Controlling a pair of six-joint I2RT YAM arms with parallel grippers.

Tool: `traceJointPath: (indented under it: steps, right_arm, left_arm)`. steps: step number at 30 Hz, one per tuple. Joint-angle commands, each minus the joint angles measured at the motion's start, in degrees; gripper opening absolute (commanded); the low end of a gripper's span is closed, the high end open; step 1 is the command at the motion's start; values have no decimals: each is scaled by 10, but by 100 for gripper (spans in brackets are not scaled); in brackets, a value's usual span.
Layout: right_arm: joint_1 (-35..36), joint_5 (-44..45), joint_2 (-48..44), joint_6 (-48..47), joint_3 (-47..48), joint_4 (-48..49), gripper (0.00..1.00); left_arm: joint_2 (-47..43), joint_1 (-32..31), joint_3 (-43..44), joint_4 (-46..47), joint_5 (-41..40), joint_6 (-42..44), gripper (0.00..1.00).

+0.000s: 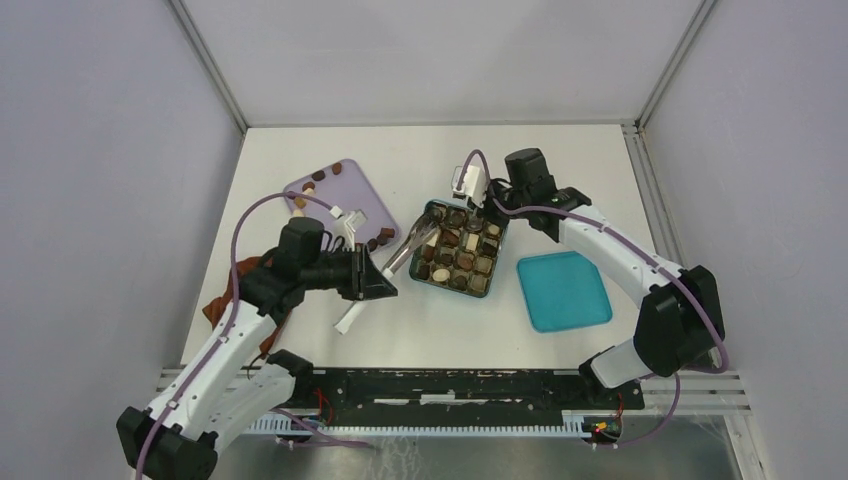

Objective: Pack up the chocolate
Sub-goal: Place the fake chocolate in the packing box.

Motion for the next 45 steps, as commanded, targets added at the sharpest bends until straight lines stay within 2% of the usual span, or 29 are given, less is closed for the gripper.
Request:
traceJointPath:
  steps: [1, 9, 15, 25, 35, 41, 45]
  right_arm:
    - [3, -1, -24, 10, 42, 23, 0]
    - [-3, -88, 16, 55, 23, 12, 0]
    - [-27, -162, 68, 77, 8, 10, 0]
    - [-50, -199, 122, 98, -6, 18, 1]
    - [-55, -213, 143, 97, -3, 11, 5]
    - [-60, -217, 152, 94, 1, 4, 10]
    - [-64, -219, 155, 90, 4, -2, 14]
  left_arm:
    - [0, -69, 36, 85, -41, -27, 2]
    - [44, -166, 17, 128, -101, -26, 2]
    - [78, -209, 19, 139, -139, -28, 2]
    - [173, -280, 38, 130, -209, -21, 2]
    - [237, -313, 60, 140, -230, -20, 4]
    - [264, -331, 69, 129, -236, -18, 11]
    - [275, -343, 70, 125, -248, -22, 22]
